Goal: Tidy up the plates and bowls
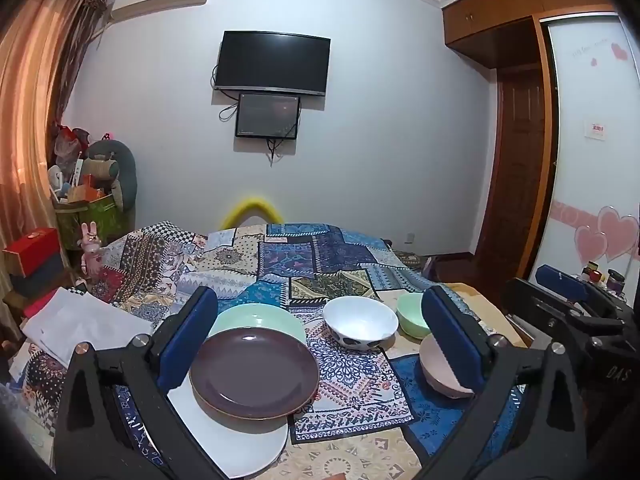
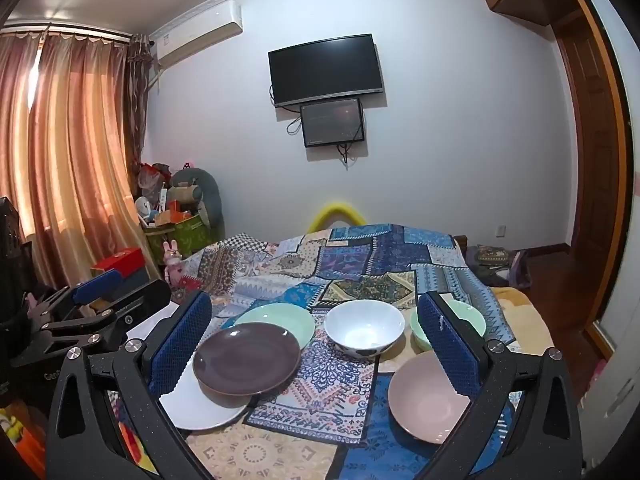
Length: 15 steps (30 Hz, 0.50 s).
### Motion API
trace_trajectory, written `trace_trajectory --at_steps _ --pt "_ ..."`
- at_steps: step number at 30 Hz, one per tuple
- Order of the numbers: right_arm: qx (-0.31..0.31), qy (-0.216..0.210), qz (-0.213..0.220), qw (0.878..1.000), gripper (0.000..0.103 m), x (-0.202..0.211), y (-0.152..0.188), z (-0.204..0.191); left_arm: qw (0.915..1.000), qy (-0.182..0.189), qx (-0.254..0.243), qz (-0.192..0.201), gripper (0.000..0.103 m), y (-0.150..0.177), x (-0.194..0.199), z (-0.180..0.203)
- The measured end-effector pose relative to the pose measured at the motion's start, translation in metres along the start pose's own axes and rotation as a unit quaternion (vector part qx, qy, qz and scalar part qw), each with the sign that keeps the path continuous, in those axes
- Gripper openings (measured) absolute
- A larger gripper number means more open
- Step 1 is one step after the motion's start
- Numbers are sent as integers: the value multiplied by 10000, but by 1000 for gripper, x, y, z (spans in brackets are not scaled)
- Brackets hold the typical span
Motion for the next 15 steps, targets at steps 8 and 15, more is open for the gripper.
trace_trajectory --at_steps 8,15 --pt "-61 -18 -30 10000 103 2 1 2 10000 -8 -18 3 103 2 2 0" --pt "-78 -23 -41 10000 103 1 2 2 10000 5 -6 -7 103 3 1 1"
Point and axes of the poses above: each gripper's, at about its wrist camera, not at the fingertips, and x roughly against the way its jaws point, z to its right, y to its underside, the point moved 7 cm from there along -x, roughly the way its jaws point, and after that the axes turned 11 degrees about -y, right-handed, at the moved point
